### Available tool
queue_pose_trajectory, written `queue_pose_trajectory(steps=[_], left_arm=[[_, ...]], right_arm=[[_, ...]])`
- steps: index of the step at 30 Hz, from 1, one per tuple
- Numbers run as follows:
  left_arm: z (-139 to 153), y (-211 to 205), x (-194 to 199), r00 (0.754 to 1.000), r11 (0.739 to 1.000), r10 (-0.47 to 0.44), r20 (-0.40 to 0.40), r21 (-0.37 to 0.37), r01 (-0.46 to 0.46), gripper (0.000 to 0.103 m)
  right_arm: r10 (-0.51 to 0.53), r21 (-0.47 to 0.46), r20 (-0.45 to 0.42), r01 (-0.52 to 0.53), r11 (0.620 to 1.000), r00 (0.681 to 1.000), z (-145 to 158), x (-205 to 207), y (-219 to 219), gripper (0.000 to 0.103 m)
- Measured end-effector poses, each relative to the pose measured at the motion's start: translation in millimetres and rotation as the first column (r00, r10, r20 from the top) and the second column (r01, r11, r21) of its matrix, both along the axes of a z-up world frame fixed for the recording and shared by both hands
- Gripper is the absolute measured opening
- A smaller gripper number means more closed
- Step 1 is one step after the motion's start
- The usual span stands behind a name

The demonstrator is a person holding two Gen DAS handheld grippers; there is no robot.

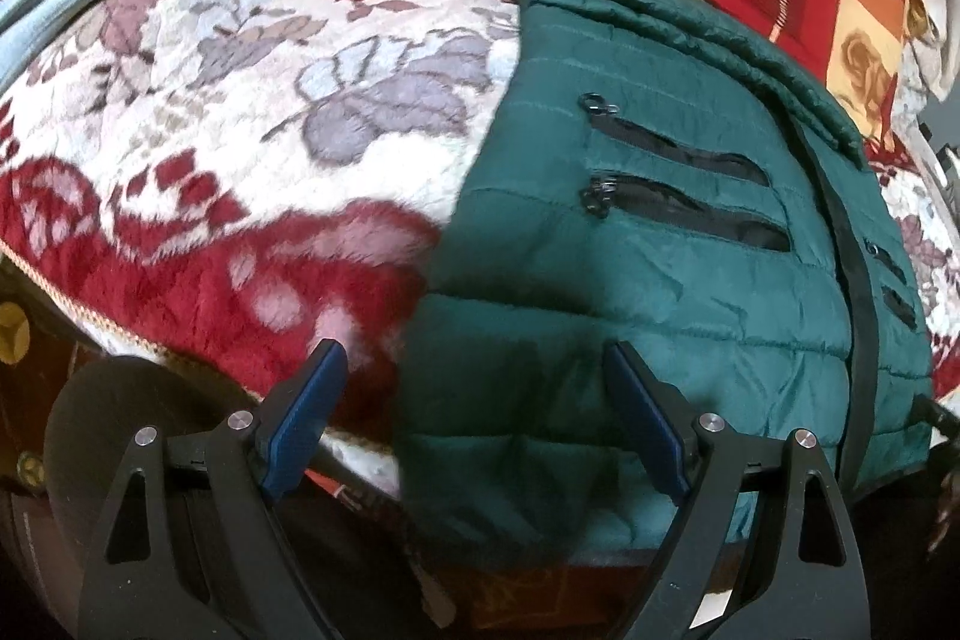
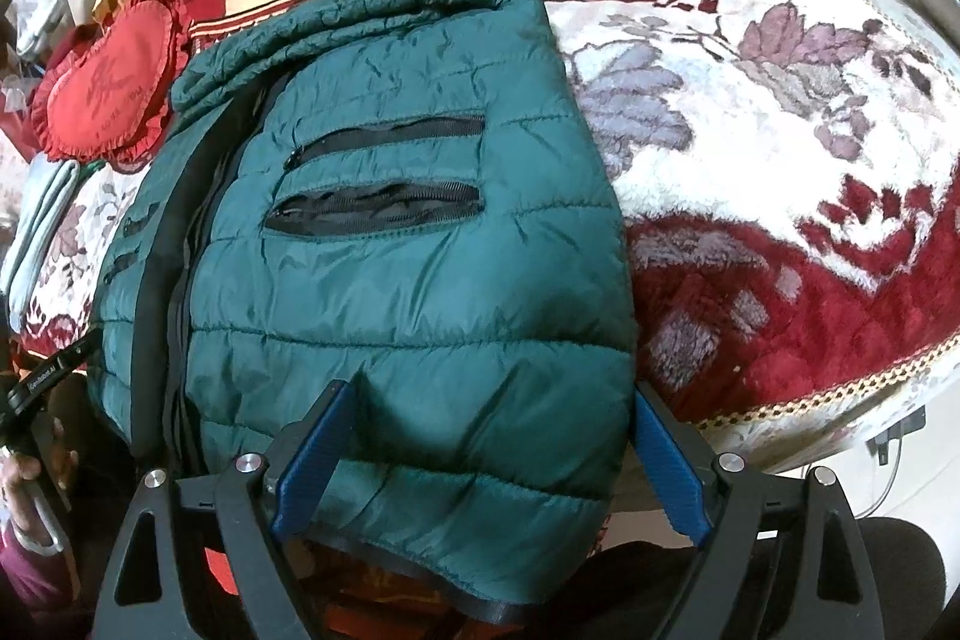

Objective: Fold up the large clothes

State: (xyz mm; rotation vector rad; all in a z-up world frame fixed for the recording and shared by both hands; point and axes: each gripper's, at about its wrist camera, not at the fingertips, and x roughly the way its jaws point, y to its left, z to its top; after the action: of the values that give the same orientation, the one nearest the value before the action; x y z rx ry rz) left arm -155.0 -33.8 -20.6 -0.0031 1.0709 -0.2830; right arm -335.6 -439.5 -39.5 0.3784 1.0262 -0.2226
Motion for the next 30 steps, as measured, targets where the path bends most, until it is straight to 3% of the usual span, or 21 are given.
queue_pose_trajectory(steps=[4, 9, 19, 25, 30], left_arm=[[-4, 13, 3, 0.999, 0.998, 0.033, -0.036, -0.05, -0.035, 0.088], [-2, 14, 4, 0.999, 0.998, 0.036, -0.036, -0.053, -0.038, 0.088], [-14, 13, 2, 0.992, 0.993, -0.012, -0.122, -0.117, -0.003, 0.088], [-15, 7, -2, 0.993, 0.992, -0.032, -0.117, -0.121, 0.018, 0.088], [-14, 1, -4, 0.994, 0.994, -0.045, -0.1, -0.099, 0.035, 0.088]], right_arm=[[0.005, -0.001, -0.009, -0.005, 1.0, 1.0, -3, 2, 1, 0.09], [0.014, -0.003, -0.01, -0.014, 1.0, 1.0, -3, 2, 3, 0.091], [0.007, 0.061, -0.003, -0.007, 0.998, 1.0, -5, 2, 1, 0.091], [0.026, 0.121, 0.061, -0.033, 0.992, 0.998, 8, -3, 2, 0.091], [0.031, 0.138, 0.062, -0.039, 0.99, 0.998, 8, -2, 3, 0.085]])
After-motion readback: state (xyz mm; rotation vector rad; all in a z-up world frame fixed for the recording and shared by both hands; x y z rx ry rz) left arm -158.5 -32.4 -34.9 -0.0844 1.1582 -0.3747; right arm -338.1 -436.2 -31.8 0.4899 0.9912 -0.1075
